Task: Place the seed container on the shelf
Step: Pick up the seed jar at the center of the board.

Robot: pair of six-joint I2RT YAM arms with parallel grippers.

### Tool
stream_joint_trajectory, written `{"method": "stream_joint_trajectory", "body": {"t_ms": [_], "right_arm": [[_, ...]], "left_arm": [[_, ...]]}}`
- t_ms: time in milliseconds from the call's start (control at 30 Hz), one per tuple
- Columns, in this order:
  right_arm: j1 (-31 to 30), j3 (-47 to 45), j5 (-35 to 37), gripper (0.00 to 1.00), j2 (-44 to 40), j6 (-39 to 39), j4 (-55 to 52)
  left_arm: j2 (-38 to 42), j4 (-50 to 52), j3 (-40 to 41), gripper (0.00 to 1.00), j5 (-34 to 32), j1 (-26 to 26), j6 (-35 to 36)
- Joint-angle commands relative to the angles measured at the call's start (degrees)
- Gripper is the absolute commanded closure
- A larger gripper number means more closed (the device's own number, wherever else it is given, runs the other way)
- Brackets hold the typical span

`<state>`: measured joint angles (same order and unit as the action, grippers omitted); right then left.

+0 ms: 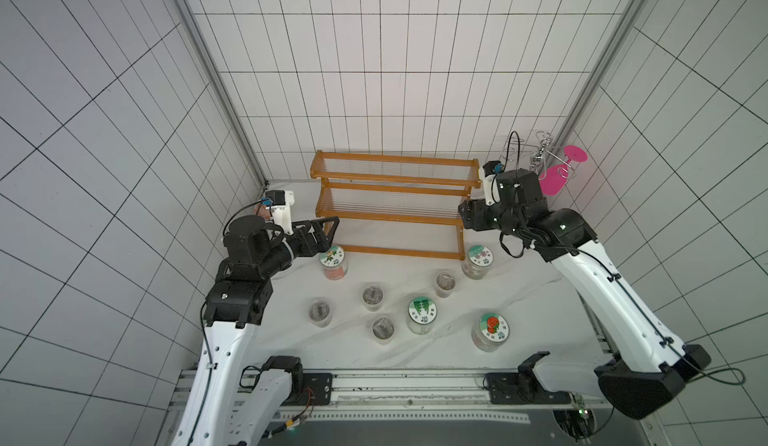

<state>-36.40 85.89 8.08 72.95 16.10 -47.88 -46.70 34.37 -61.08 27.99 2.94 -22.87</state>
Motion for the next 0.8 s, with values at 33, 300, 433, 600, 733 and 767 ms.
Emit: {"method": "stream_joint_trajectory", "body": {"t_ms": [33,300,433,600,733,767], "right_arm": [[-3.82,-9.63,2.66,0.23,-1.33,8.82,-1.79],[-9.56,-20.59,2.22,0.2,3.94,17.3,5.69],[-10.53,-20.41,4.43,0.18,9.79,19.52,6.98],[-10.59,-22.18,4.02,0.14,14.16,22.66,7.3],[-10.66,-24.91,2.31,0.09,14.72,24.65,9.31],[-10.7,-25.59,2.22,0.08,14.66,25.09,9.63]], "left_arm": [[1.43,1.4,-1.07,0.01,1.24,0.25,0.62],[1.78,1.91,-0.62,0.01,1.28,0.62,0.22],[2.2,2.37,-0.39,0.01,1.32,0.82,0.32],[2.32,2.54,0.33,0.01,0.95,0.8,0.63],[1.86,2.37,0.52,0.01,0.93,0.79,0.61],[1.79,2.36,0.6,0.01,0.93,0.87,0.5]]}}
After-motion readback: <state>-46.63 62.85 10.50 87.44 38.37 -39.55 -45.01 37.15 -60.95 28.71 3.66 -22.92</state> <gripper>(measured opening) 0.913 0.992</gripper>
